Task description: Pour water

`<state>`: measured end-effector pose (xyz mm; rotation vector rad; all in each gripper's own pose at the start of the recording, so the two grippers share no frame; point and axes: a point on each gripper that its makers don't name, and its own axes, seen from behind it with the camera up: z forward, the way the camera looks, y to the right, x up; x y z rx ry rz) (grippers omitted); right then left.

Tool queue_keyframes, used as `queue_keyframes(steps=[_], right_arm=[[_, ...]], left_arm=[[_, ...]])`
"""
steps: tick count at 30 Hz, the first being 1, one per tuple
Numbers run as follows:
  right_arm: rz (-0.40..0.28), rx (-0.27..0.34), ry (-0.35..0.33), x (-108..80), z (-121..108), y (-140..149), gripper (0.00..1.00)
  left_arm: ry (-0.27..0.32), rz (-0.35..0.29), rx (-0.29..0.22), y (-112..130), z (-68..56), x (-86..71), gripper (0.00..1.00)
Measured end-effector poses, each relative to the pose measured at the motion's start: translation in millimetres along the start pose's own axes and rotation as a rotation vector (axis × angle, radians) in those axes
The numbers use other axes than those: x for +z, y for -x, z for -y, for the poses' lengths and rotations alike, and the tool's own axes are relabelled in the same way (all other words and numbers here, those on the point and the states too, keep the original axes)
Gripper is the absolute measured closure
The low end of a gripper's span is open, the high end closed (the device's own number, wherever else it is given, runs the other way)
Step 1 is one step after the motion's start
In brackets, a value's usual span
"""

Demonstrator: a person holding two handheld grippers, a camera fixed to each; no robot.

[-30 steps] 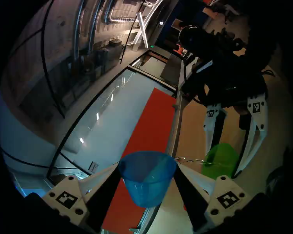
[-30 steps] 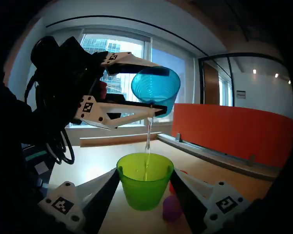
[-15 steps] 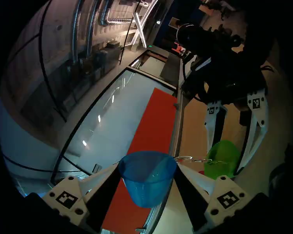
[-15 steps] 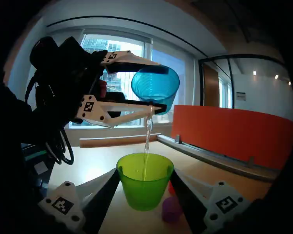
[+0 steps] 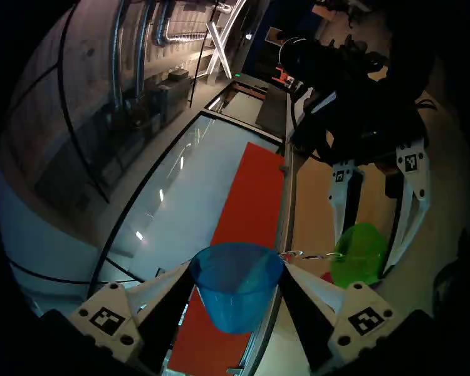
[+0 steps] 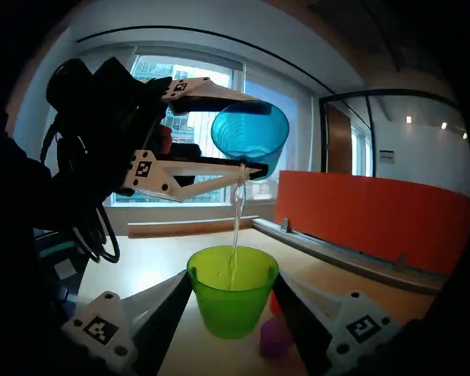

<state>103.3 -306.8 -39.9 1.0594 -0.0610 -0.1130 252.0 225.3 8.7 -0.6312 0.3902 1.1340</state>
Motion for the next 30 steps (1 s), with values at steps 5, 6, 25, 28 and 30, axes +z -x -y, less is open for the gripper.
queue_keyframes(steps=[5, 6, 25, 28, 30], right_arm=[[0.0, -0.001, 0.001, 0.0, 0, 0, 0.1], [0.0, -0.001, 0.001, -0.1, 0, 0, 0.1], [-0.004, -0.004, 0.007, -2.2, -1, -1, 0.1], [-0.005, -0.005, 0.009, -2.8, -1, -1, 0.1], [-0.006, -0.005, 0.01, -3.1, -1, -1, 0.1]], left_arm=[[-0.003, -0.001, 0.021, -2, 0.4, -0.8, 0.12], [-0.005, -0.001, 0.025, -3, 0.8, -0.9, 0.12], [-0.017, 0.001, 0.096, -11, 5.8, -2.1, 0.12], [-0.021, 0.003, 0.106, -12, 7.0, -1.9, 0.12], [-0.022, 0.004, 0.112, -13, 7.4, -1.9, 0.12]])
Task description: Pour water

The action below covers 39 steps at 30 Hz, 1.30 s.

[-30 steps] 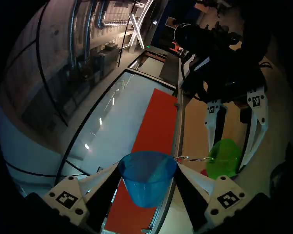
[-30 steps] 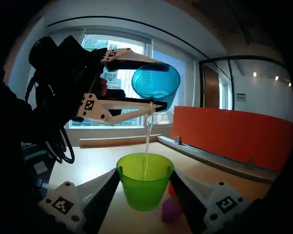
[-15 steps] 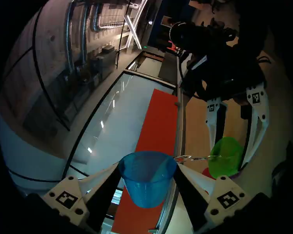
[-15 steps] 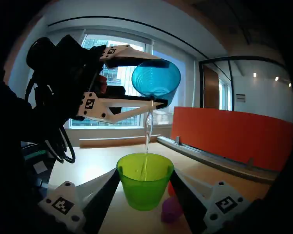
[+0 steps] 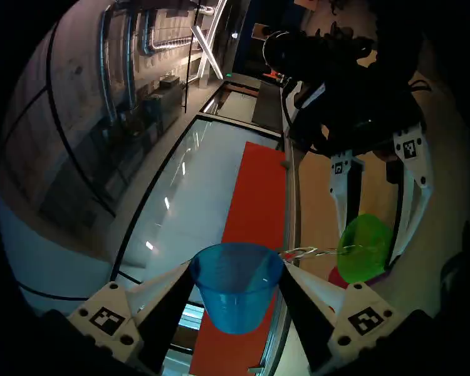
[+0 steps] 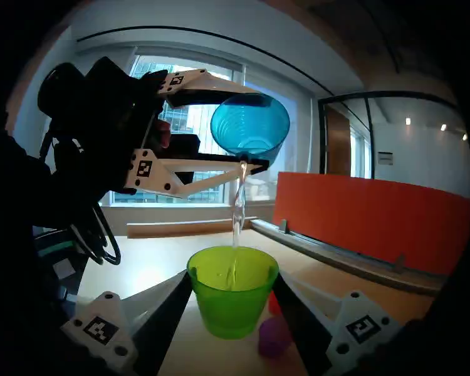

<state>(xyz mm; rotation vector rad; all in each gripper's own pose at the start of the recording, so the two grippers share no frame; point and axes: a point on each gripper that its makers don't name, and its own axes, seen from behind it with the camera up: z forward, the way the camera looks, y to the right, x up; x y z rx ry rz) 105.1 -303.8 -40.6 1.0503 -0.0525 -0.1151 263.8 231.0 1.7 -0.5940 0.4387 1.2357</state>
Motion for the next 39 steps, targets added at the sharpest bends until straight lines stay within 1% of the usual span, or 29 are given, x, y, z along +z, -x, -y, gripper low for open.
queue_keyframes(steps=[14, 21, 32, 39], right_arm=[[-0.006, -0.005, 0.002, -1.5, 1.3, -2.6, 0.1], [-0.008, -0.003, 0.005, -1.6, 0.1, -2.4, 0.1], [-0.01, -0.003, 0.007, -1.4, -1.2, -2.9, 0.1], [-0.014, -0.003, 0.008, -2.0, -2.4, -3.5, 0.1]], left_arm=[[-0.005, -0.001, 0.063, -4.7, 4.6, -0.1, 0.12], [-0.001, -0.004, 0.08, -6.4, 3.5, 0.7, 0.12], [-0.001, -0.001, 0.132, -8.7, 2.8, 0.7, 0.12], [-0.003, -0.003, 0.156, -10.4, 4.7, 2.9, 0.12]])
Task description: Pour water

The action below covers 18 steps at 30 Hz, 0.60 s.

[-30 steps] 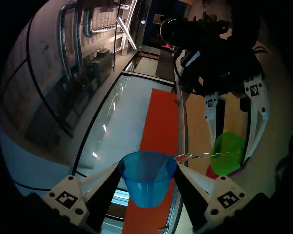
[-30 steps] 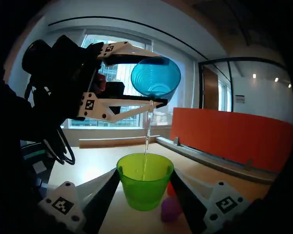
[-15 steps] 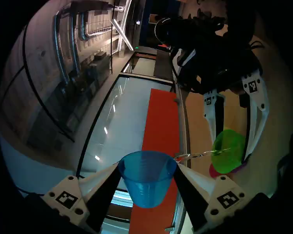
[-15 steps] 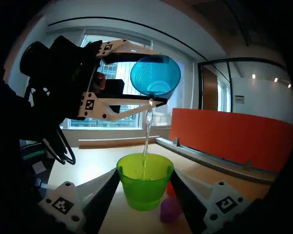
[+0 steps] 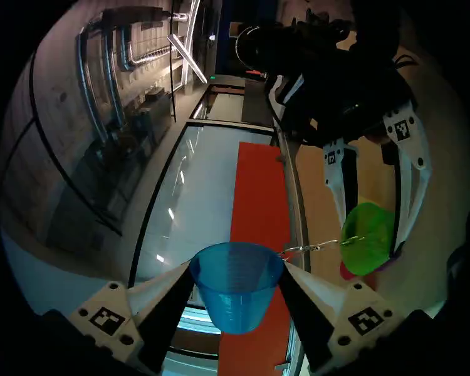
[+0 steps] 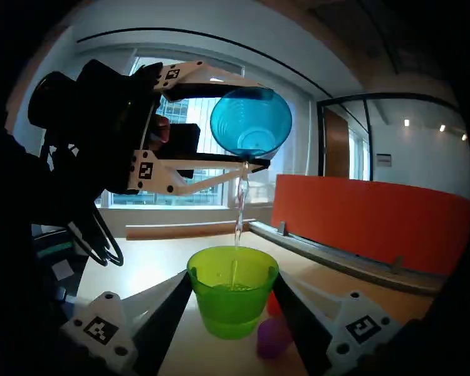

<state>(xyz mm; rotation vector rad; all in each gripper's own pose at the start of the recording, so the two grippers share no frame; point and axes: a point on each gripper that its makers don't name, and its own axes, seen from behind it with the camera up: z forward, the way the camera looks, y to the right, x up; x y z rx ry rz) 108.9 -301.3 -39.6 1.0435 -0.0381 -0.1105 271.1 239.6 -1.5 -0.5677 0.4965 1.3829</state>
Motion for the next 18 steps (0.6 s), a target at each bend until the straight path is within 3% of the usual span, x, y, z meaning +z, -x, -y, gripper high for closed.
queue_keyframes(steps=[18], right_arm=[[-0.003, -0.001, 0.006, -1.4, -1.9, -0.8, 0.1]], left_arm=[[-0.01, 0.0, 0.081, -3.8, 4.1, 2.2, 0.12]])
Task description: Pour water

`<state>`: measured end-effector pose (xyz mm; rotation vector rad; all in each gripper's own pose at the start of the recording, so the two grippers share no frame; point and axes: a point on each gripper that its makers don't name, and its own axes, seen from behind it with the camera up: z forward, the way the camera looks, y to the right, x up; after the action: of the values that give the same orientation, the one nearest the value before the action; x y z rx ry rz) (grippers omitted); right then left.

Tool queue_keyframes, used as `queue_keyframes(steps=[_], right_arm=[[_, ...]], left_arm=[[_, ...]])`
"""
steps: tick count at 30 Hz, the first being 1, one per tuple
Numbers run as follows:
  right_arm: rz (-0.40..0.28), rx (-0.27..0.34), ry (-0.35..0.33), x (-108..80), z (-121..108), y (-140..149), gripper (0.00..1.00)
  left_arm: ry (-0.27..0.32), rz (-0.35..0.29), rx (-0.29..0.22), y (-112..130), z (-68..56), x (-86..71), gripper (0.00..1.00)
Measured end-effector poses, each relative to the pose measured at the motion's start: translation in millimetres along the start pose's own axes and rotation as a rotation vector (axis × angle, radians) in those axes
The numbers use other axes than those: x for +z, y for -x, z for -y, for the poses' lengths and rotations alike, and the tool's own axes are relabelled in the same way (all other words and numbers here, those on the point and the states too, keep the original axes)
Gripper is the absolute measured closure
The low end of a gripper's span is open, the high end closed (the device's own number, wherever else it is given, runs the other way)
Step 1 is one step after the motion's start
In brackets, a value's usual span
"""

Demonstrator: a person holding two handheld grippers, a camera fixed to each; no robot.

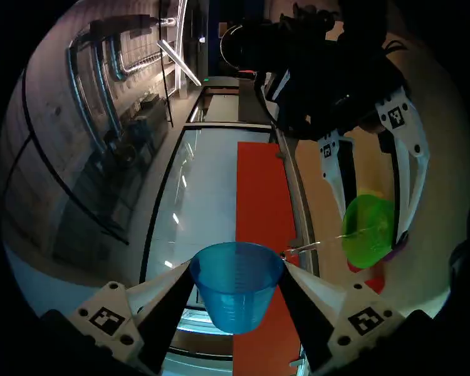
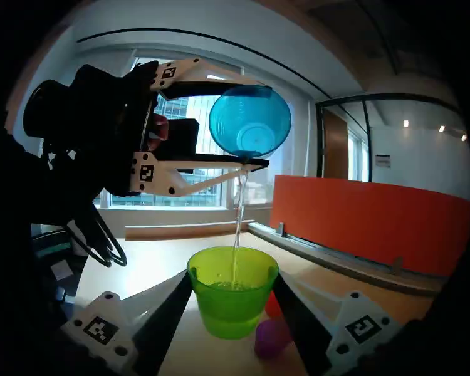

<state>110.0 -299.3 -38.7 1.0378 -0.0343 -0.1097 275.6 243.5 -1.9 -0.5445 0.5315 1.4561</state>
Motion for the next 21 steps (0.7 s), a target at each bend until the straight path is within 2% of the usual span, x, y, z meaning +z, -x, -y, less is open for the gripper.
queue_keyframes(steps=[14, 21], right_arm=[[-0.002, -0.003, 0.002, 0.5, -0.2, -1.8, 0.1], [-0.005, -0.002, 0.004, -0.9, -0.8, -3.1, 0.1]], left_arm=[[0.002, -0.003, 0.064, -6.2, 1.7, -4.0, 0.12], [-0.001, -0.006, 0.074, -10.3, -0.4, -4.9, 0.12]])
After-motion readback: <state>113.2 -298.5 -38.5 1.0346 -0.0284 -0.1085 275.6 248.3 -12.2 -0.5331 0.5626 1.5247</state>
